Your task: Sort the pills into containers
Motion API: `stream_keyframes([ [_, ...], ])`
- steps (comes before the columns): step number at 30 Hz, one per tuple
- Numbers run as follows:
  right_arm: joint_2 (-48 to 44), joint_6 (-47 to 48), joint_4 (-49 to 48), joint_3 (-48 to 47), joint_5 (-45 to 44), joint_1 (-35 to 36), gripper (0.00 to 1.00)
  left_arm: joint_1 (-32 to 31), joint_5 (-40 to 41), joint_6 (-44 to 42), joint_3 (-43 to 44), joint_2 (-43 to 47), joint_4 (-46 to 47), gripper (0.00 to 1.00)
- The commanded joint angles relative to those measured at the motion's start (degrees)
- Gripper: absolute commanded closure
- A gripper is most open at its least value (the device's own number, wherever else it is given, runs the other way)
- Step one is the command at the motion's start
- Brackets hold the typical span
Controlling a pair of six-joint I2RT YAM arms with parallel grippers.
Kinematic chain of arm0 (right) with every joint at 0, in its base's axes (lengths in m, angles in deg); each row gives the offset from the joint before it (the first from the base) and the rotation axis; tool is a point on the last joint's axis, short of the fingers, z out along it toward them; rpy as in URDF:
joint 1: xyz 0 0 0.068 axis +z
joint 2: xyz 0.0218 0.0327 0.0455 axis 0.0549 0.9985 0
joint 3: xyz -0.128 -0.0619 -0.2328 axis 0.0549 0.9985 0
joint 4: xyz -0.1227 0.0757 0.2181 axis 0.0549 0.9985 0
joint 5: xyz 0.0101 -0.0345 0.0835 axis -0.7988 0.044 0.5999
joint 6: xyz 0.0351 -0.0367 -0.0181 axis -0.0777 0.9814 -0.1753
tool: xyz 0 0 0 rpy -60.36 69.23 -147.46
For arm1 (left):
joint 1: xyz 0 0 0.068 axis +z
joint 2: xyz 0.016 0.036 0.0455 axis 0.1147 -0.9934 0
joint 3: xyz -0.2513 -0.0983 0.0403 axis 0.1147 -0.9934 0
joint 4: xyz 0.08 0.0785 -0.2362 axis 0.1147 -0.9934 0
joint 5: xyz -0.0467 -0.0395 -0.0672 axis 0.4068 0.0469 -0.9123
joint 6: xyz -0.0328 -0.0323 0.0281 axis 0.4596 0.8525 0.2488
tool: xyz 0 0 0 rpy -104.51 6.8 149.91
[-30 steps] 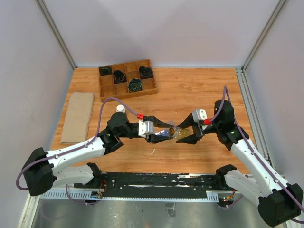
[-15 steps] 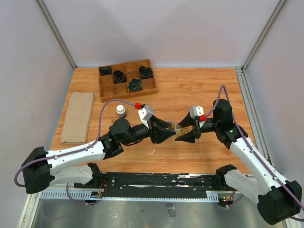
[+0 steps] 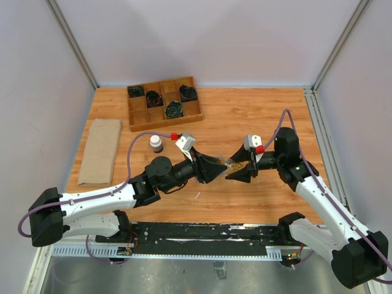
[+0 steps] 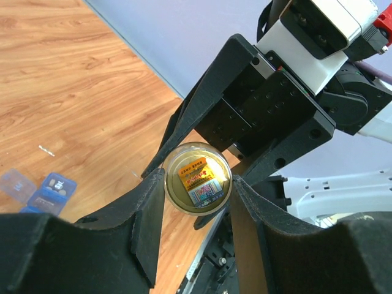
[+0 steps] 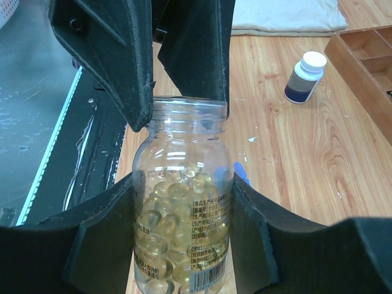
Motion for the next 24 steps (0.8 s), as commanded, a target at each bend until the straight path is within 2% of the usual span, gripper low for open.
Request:
stream_keyframes([
  [1,-0.4,0.1,-2.3,-1.7,0.1,-1.3,0.99,-0.7,-0.9,3.1,2.2,0.6,1.1,0.58],
  [3,-0.5,0.0,-2.4,-1.7,0.5,-1.3,0.99,-0.7,-2.0,2.8,1.9,1.0,1.2,0.39],
  [7,-0.8,-0.1,-2.5,-1.7,1.1,-1.4,0.99,-0.7,-3.0,1.2,0.2,2.2,1.3,0.2],
  [12,-1.0,-0.2,-2.9,-1.5,2.1,-1.4,0.99,-0.7,-3.8,-3.0,-5.9,6.8,1.3,0.14],
  [15,-1.1,-0.2,-3.1,-1.4,3.1,-1.5,0.99,-0.7,-4.3,-10.3,-11.7,13.0,3.8,0.1],
  [19,-1.5,-0.2,-3.5,-1.1,4.8,-1.5,0.99,-0.7,-7.7,-26.0,-19.2,20.1,11.1,0.01],
  [22,-1.7,0.0,-3.7,-0.9,6.4,-1.5,0.99,-0.3,-11.3,-37.6,-20.6,22.7,13.2,0.01],
  [24,-2.0,0.3,-3.7,-0.8,7.0,-1.5,0.99,1.3,-16.8,-42.2,-19.6,22.5,13.2,0.01],
])
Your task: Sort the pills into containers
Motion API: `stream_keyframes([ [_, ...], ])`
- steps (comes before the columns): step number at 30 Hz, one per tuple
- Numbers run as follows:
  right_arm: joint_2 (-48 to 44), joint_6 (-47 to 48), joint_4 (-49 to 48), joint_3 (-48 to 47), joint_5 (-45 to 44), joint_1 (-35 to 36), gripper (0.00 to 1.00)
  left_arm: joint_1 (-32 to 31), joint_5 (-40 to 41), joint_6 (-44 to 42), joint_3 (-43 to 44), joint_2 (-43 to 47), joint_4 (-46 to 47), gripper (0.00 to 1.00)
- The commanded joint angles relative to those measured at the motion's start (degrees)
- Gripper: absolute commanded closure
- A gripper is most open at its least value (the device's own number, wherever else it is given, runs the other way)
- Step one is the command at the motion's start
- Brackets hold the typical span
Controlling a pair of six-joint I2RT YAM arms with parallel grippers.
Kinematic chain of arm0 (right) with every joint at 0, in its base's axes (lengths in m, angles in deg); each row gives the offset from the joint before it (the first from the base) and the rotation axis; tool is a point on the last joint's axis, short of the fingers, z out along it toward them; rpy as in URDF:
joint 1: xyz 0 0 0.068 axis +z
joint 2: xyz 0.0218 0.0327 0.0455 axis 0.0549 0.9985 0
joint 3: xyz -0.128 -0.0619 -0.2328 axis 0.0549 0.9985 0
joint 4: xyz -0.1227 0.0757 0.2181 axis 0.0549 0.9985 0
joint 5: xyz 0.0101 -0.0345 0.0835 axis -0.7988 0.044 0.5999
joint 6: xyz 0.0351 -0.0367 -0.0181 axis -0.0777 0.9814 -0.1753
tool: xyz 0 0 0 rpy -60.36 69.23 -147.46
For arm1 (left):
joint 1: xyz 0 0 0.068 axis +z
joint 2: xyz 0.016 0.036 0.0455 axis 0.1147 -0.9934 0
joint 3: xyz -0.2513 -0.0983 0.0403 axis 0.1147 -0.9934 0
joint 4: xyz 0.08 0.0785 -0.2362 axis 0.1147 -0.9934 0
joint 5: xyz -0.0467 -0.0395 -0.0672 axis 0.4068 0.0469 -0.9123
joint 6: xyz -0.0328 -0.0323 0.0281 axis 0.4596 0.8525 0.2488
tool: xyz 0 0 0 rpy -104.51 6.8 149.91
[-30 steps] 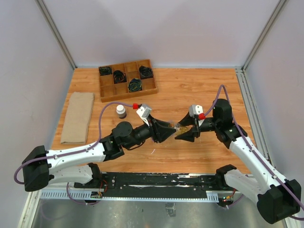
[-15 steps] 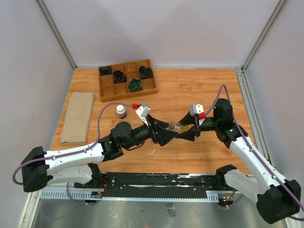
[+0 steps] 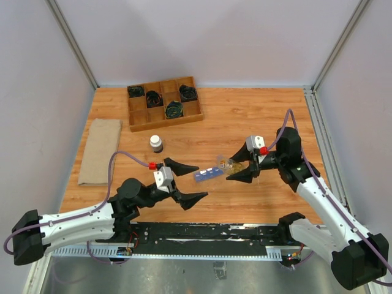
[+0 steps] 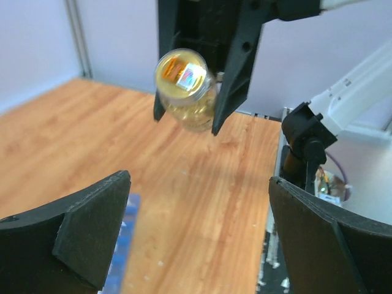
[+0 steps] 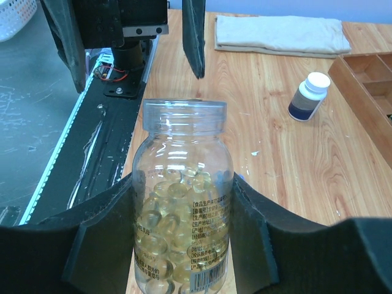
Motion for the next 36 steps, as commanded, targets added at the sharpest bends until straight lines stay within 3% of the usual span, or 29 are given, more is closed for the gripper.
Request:
stream_keyframes([
  [1,-1.3,0.8,-1.9,-0.8,3.8,-0.8,0.99,2.6,-12.7,-18.2,2.0,0.8,6.4,0.01],
  [4,-1.3,1.2,-1.7,-0.8,3.8,-0.8,0.99,6.9,-27.2,-20.4,5.7,-1.8,5.0,0.01],
  [6,-1.3,1.5,-1.6,-0.7,3.8,-0.8,0.99,8.9,-30.7,-21.0,8.5,-4.1,4.0,0.01],
  [19,-1.4,1.7,-1.5,-0.8,4.2,-0.7,0.99,14.8,-38.3,-23.0,19.7,-19.5,3.7,0.02],
  [27,-1.4,1.6,-1.4,-0.7,4.3,-0.8,0.99,15.0,-40.2,-21.8,22.8,-23.3,3.7,0.18],
  [36,-1.3,1.6,-1.5,-0.7,4.3,-0.8,0.99,15.0,-41.7,-20.6,25.1,-26.3,3.3,0.29],
])
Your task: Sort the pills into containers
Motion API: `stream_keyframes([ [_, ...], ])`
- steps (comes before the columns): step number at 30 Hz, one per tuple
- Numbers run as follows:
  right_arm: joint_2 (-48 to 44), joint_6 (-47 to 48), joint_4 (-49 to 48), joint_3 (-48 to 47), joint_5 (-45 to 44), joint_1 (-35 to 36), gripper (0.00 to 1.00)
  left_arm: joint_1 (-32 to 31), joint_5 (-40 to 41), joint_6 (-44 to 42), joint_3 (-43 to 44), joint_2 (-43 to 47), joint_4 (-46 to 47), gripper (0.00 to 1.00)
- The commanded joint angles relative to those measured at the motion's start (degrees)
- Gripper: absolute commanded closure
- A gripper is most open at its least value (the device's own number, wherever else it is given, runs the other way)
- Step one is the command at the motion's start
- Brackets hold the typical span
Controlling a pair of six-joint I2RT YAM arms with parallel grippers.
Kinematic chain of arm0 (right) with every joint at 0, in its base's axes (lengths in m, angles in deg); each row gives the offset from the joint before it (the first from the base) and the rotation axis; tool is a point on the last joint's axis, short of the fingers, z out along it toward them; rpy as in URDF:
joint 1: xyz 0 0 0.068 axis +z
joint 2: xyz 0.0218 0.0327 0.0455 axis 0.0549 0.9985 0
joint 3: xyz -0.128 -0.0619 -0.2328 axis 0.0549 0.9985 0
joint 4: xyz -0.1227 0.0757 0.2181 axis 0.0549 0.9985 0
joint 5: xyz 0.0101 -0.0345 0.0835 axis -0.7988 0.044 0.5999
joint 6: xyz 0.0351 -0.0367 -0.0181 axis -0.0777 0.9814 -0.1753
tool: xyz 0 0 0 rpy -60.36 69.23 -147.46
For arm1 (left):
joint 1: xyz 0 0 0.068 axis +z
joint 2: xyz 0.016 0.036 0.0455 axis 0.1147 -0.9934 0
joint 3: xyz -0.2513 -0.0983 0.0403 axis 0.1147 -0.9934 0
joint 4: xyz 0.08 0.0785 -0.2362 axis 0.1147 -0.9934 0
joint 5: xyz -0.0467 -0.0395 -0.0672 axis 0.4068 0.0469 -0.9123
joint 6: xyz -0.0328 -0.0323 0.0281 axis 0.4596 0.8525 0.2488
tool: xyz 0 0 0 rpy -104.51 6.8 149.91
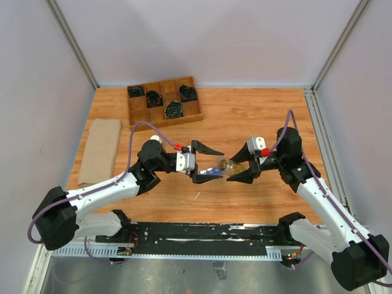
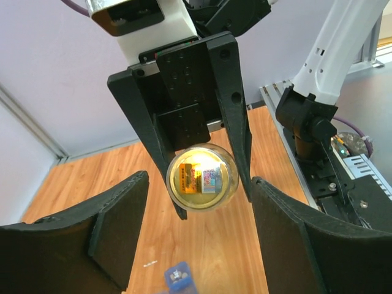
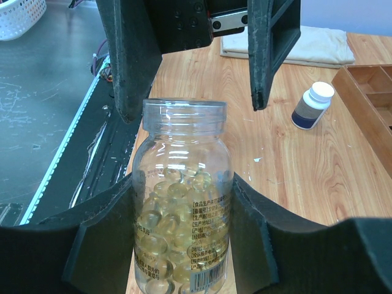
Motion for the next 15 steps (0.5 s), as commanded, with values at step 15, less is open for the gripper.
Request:
stream_keyframes([
  [15,-0.7,0.7,-1.3,-0.7,1.9,-0.8,0.99,0.4,-3.5,2.0,4.0,-3.1,0.8,0.45],
])
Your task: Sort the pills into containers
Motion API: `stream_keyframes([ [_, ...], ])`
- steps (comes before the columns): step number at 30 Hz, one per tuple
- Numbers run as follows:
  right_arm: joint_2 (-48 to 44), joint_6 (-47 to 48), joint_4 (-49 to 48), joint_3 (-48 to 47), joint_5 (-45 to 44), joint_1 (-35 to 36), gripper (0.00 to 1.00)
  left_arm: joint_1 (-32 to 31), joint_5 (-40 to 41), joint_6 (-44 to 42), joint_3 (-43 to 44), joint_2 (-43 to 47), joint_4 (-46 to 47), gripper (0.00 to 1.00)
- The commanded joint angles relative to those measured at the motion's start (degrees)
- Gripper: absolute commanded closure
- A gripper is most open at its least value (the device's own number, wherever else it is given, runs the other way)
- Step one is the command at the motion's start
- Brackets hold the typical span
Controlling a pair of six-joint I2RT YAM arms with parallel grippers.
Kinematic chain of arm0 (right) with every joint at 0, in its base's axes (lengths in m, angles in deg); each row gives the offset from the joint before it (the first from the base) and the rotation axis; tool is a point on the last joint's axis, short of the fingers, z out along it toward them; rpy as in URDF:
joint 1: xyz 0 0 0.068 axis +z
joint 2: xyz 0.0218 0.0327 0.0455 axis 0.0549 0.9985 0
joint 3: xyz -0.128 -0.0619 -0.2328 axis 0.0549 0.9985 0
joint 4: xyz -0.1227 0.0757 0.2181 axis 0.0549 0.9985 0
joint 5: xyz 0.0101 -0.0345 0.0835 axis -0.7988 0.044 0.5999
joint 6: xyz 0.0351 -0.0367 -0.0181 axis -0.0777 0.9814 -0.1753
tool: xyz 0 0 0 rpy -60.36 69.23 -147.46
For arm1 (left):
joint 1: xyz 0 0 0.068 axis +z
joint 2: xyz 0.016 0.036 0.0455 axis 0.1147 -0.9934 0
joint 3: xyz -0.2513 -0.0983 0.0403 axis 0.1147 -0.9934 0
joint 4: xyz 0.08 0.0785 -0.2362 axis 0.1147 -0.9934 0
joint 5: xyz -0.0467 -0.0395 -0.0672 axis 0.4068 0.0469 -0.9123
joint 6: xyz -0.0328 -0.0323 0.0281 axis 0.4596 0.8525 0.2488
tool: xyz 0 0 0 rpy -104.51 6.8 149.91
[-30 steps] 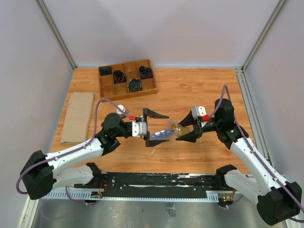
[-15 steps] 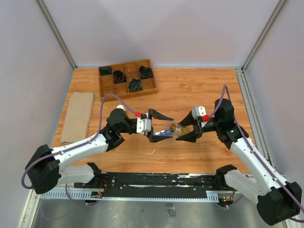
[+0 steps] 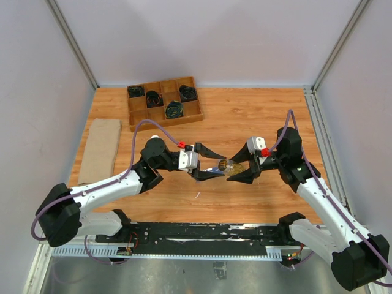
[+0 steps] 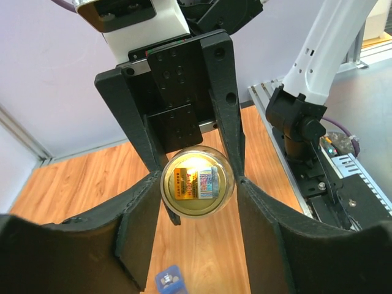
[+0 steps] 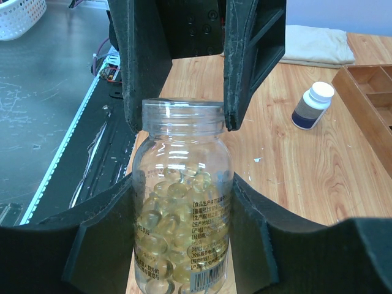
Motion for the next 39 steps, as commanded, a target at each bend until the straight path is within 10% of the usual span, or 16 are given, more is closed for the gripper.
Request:
stream_keyframes([
  [1,-0.7,0.7,-1.3,-0.7,1.9,-0.8,0.99,0.4,-1.3,0.7,2.1,-0.3,0.7,0.46],
  [16,-0.3,-0.3,-1.3,-1.1,-2.3,-1.3,0.99,-1.4,11.2,24.8,-2.5,4.5,5.7,1.0],
  [25,0.6,-3.3,-3.6,-0.6,-2.7,-2.2,0.99,-12.8,44.7,40.9,-7.2,8.6,5.7,1.0],
  [35,0.4,-3.8,-4.1,-0.5,-2.3,-2.7,0.99,-15.6,48.4,45.6,-5.3,6.0,5.5,0.98],
  [39,0.3,-3.9,-4.1,-0.5,-2.1,-2.7,0.99,-15.5,48.1,43.7,-5.8,7.0,5.5,0.52],
])
